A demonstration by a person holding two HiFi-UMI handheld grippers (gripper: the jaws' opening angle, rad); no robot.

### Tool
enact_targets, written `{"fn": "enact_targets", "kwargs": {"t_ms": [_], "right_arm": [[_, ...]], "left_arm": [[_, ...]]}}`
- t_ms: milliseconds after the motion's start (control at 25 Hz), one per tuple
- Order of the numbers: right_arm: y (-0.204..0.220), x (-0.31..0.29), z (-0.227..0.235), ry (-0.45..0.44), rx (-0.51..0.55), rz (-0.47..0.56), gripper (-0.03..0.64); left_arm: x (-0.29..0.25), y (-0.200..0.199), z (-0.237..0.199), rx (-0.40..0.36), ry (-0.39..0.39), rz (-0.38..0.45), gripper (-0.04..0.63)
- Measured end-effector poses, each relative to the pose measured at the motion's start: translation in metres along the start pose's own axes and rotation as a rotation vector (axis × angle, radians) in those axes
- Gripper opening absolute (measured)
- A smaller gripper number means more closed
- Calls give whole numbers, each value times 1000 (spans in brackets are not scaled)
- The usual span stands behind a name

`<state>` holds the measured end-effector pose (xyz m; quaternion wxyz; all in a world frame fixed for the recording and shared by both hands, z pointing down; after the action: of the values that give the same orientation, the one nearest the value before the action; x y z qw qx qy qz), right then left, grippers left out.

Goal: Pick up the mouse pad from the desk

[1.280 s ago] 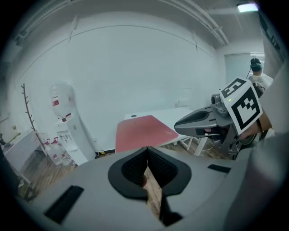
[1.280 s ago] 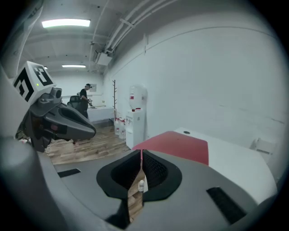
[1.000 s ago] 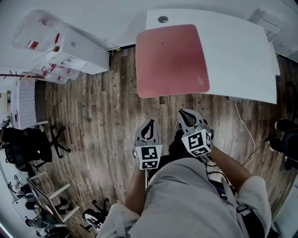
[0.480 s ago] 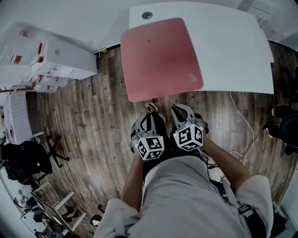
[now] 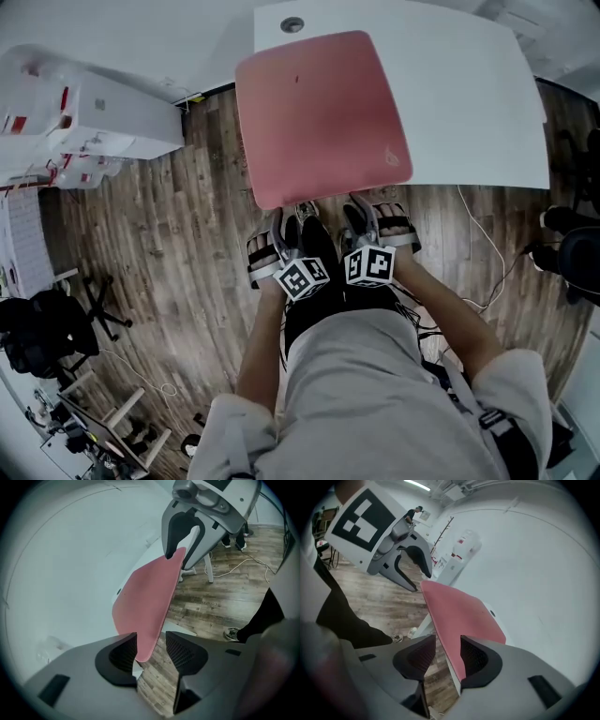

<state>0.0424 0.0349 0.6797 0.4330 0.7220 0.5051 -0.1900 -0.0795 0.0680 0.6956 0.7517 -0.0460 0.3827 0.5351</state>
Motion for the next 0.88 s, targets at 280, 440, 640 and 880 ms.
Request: {"fn": "enact_targets", "kwargs": {"t_ms": [280,440,640,880], "right_arm": [[9,-27,-13,-6,76,-74,186],[18,-44,-12,4,99,-111,190],[17,-51,-5,-2,56,-139,189],[9,-42,0,-16,63,-123,87]], "left_arm": [[-29,14,15,-76,52,-20,208],[-45,11,17,-142,55,-8,209],[-56,13,5,-140,51,3,206],[-47,7,-1,-135,100,34,100]]}}
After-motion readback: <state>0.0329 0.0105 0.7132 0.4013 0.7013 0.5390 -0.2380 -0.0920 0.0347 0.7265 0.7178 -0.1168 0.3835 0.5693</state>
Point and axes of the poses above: the fingertips, and each gripper's own axes: x backward along the fingers, z to its right, y out of its underside, the point moved 1 cm from there along x, backward along the fingers, and after that the axes turned 3 degrees about -y, right-handed, at the moved point
